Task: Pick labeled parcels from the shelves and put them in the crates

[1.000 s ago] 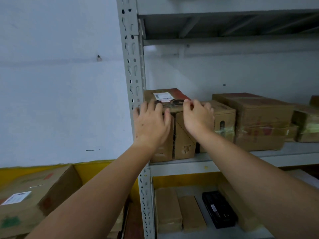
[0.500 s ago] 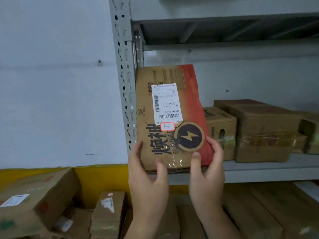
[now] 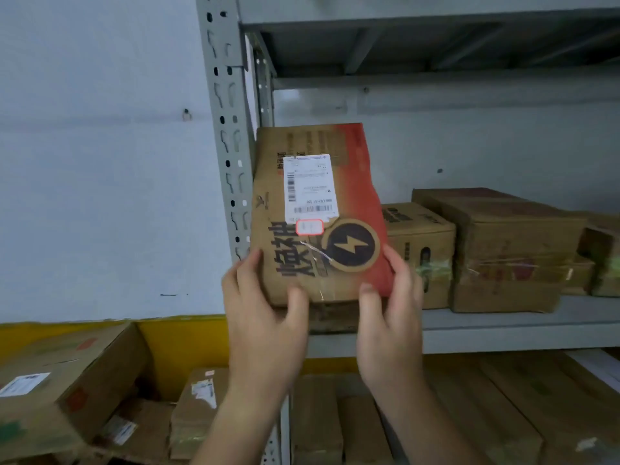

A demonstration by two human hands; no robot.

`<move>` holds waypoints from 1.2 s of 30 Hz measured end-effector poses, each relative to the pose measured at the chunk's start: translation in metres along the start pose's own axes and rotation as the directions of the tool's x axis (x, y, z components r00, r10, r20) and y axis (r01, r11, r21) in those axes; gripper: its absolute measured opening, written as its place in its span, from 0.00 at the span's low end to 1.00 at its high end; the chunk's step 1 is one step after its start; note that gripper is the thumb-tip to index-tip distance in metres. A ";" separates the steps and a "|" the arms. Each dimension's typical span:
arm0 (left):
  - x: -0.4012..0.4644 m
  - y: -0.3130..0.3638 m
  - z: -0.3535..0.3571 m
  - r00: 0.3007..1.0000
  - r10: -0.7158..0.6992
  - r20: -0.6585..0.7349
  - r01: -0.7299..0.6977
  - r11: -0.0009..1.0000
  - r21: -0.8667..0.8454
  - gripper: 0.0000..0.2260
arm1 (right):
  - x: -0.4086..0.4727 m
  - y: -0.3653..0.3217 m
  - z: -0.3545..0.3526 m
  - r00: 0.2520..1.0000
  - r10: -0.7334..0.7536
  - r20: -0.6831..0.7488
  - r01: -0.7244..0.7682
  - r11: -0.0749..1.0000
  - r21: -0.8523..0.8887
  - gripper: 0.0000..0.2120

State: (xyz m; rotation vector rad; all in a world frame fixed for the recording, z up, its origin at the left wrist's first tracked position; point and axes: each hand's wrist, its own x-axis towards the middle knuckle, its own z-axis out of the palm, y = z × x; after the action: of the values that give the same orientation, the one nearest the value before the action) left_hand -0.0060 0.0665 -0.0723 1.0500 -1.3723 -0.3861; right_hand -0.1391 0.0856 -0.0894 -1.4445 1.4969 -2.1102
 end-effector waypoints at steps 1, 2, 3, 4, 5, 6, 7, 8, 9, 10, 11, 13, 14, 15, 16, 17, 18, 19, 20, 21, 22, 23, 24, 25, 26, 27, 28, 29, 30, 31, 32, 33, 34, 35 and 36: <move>0.013 0.003 0.003 0.999 0.048 0.013 -0.049 0.994 0.096 0.20 | 0.013 -0.004 0.002 1.000 -0.001 0.013 0.001 0.999 -0.052 0.21; 0.024 0.005 0.007 0.993 0.121 0.009 -0.119 0.965 0.234 0.16 | 0.027 -0.007 0.004 0.999 0.009 0.038 -0.004 0.992 -0.125 0.21; 0.035 0.006 0.014 0.978 0.207 0.002 -0.191 0.899 0.394 0.13 | 0.041 -0.009 0.007 0.998 0.024 0.066 -0.011 0.980 -0.200 0.21; 0.046 0.004 0.023 0.958 0.287 0.010 -0.249 0.812 0.528 0.13 | 0.053 -0.009 0.008 0.995 0.038 0.089 -0.013 0.964 -0.265 0.21; 0.058 0.002 0.031 0.939 0.342 0.036 -0.291 0.735 0.613 0.15 | 0.064 -0.009 0.010 0.993 0.048 0.108 -0.012 0.949 -0.315 0.21; 0.070 0.001 0.039 0.923 0.377 0.078 -0.330 0.671 0.665 0.17 | 0.072 -0.008 0.011 0.991 0.054 0.125 -0.008 0.938 -0.347 0.21; 0.080 0.002 0.046 0.908 0.400 0.125 -0.368 0.617 0.696 0.19 | 0.080 -0.006 0.012 0.988 0.055 0.141 0.001 0.930 -0.368 0.22; 0.089 0.002 0.053 0.896 0.409 0.175 -0.400 0.569 0.718 0.21 | 0.090 -0.004 0.013 0.986 0.052 0.157 0.014 0.919 -0.393 0.22; 0.096 0.003 0.059 0.892 0.390 0.228 -0.421 0.534 0.733 0.21 | 0.100 -0.002 0.015 0.984 0.047 0.173 0.033 0.901 -0.434 0.23; 0.100 0.004 0.064 0.897 0.348 0.272 -0.426 0.518 0.742 0.21 | 0.110 0.001 0.016 0.980 0.045 0.194 0.055 0.875 -0.480 0.23; 0.103 0.006 0.069 0.906 0.297 0.302 -0.418 0.521 0.744 0.20 | 0.119 0.002 0.016 0.973 0.054 0.225 0.073 0.851 -0.520 0.23; 0.107 0.005 0.074 0.920 0.239 0.312 -0.393 0.544 0.742 0.18 | 0.133 0.001 0.013 0.951 0.082 0.300 0.103 0.825 -0.555 0.23; 0.109 0.005 0.075 0.921 0.240 0.306 -0.389 0.547 0.741 0.18 | 0.137 0.002 0.009 0.945 0.074 0.319 0.121 0.825 -0.552 0.24; 0.109 0.005 0.076 0.923 0.245 0.297 -0.385 0.550 0.741 0.19 | 0.140 0.002 0.002 0.950 0.053 0.309 0.132 0.826 -0.547 0.23; 0.110 0.006 0.076 0.924 0.255 0.284 -0.380 0.557 0.738 0.19 | 0.142 0.004 -0.007 0.962 0.019 0.272 0.140 0.820 -0.554 0.23; 0.109 0.007 0.079 0.922 0.281 0.267 -0.384 0.565 0.730 0.20 | 0.145 0.009 -0.018 0.973 -0.029 0.227 0.160 0.794 -0.586 0.22; 0.108 0.009 0.084 0.909 0.325 0.262 -0.410 0.569 0.713 0.19 | 0.150 0.016 -0.028 0.976 -0.073 0.203 0.189 0.743 -0.642 0.22; 0.105 0.012 0.090 0.879 0.384 0.282 -0.466 0.569 0.678 0.19 | 0.155 0.025 -0.038 0.973 -0.101 0.209 0.222 0.671 -0.708 0.23; 0.099 0.015 0.099 0.830 0.457 0.319 -0.547 0.556 0.626 0.18 | 0.161 0.037 -0.045 0.965 -0.102 0.241 0.254 0.593 -0.765 0.24; 0.092 0.018 0.110 0.768 0.530 0.361 -0.632 0.531 0.565 0.18 | 0.166 0.049 -0.052 0.956 -0.072 0.285 0.280 0.522 -0.806 0.27; 0.084 0.022 0.123 0.707 0.578 0.407 -0.701 0.495 0.513 0.18 | 0.170 0.060 -0.057 0.943 -0.022 0.332 0.305 0.459 -0.835 0.29; 0.076 0.027 0.137 0.665 0.593 0.454 -0.743 0.462 0.484 0.20 | 0.171 0.069 -0.061 0.924 0.027 0.380 0.339 0.397 -0.853 0.31; 0.068 0.031 0.150 0.655 0.568 0.499 -0.754 0.442 0.486 0.22 | 0.170 0.077 -0.066 0.905 0.057 0.422 0.379 0.343 -0.859 0.33; 0.061 0.035 0.163 0.670 0.513 0.537 -0.742 0.431 0.514 0.25 | 0.168 0.083 -0.070 0.889 0.057 0.455 0.417 0.313 -0.853 0.34; 0.055 0.038 0.175 0.704 0.434 0.562 -0.710 0.420 0.566 0.28 | 0.165 0.087 -0.076 0.876 0.020 0.481 0.452 0.310 -0.836 0.33; 0.050 0.039 0.184 0.741 0.360 0.567 -0.671 0.391 0.630 0.30 | 0.161 0.089 -0.082 0.872 -0.044 0.488 0.474 0.327 -0.817 0.32; 0.045 0.039 0.191 0.773 0.314 0.551 -0.634 0.364 0.682 0.31 | 0.157 0.089 -0.089 0.871 -0.114 0.478 0.485 0.356 -0.799 0.30; 0.039 0.038 0.194 0.798 0.308 0.519 -0.602 0.364 0.710 0.32 | 0.153 0.088 -0.095 0.870 -0.179 0.459 0.491 0.383 -0.782 0.28; 0.031 0.036 0.196 0.817 0.353 0.455 -0.572 0.408 0.711 0.30 | 0.148 0.088 -0.102 0.865 -0.251 0.434 0.501 0.407 -0.764 0.25; 0.020 0.033 0.196 0.830 0.415 0.372 -0.547 0.479 0.687 0.26 | 0.144 0.088 -0.109 0.861 -0.304 0.408 0.507 0.442 -0.740 0.23; 0.009 0.030 0.197 0.849 0.452 0.275 -0.511 0.563 0.650 0.22 | 0.140 0.089 -0.116 0.854 -0.351 0.383 0.516 0.484 -0.706 0.21; -0.003 0.025 0.197 0.865 0.470 0.177 -0.472 0.638 0.608 0.18 | 0.137 0.090 -0.124 0.850 -0.391 0.353 0.523 0.548 -0.653 0.20; -0.015 0.022 0.198 0.887 0.453 0.095 -0.426 0.720 0.548 0.14 | 0.134 0.092 -0.130 0.854 -0.419 0.307 0.517 0.635 -0.574 0.18; -0.026 0.023 0.198 0.920 0.391 0.025 -0.359 0.815 0.455 0.12 | 0.131 0.095 -0.134 0.867 -0.431 0.251 0.498 0.725 -0.476 0.17; -0.034 0.025 0.199 0.959 0.282 -0.032 -0.256 0.909 0.329 0.11 | 0.127 0.097 -0.138 0.882 -0.434 0.183 0.471 0.794 -0.385 0.15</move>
State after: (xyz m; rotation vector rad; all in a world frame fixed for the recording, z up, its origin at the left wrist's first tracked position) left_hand -0.2044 0.0302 -0.1017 1.1068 -1.5164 0.0892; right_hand -0.3473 0.0476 -0.0940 -2.2201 1.7923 -1.9897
